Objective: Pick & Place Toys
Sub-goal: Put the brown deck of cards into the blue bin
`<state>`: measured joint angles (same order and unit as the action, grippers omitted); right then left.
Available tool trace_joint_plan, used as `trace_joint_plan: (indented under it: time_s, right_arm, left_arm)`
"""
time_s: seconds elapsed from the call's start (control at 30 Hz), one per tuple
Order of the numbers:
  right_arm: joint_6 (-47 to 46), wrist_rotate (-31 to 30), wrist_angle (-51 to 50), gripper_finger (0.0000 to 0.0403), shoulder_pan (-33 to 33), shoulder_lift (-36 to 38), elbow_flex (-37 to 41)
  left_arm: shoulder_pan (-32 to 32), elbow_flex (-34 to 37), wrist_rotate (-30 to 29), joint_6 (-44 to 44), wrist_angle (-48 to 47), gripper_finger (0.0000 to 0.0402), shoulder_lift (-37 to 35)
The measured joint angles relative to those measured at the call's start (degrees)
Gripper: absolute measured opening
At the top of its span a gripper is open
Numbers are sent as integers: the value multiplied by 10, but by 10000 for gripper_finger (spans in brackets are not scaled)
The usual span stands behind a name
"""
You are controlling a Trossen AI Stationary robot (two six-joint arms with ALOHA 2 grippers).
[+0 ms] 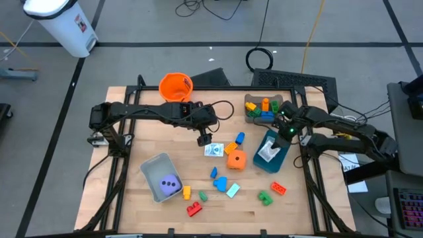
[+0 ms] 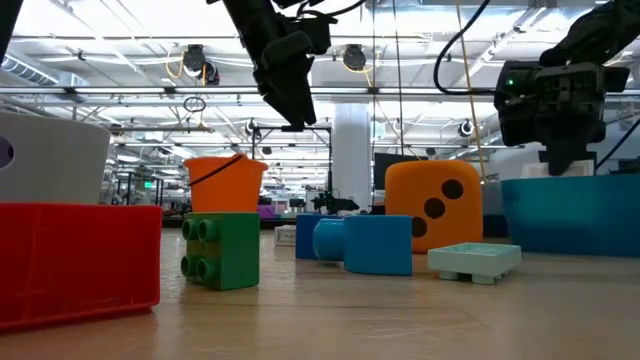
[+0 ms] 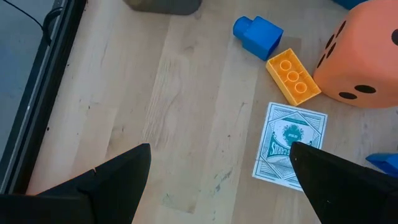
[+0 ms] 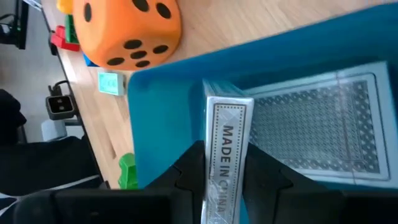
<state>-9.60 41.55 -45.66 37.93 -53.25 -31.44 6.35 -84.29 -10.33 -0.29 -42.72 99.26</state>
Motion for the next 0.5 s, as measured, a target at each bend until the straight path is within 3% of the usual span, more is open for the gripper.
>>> trace_joint_plan:
  time_s: [0.3, 0.5]
  right_arm:
    - [2, 0, 2, 75, 0, -2, 0]
    - [2, 1, 20, 111, 0, -2, 0]
  left_arm:
    - [0, 0, 0, 1, 2, 392, 0]
    - [0, 0, 0, 1, 10, 392, 0]
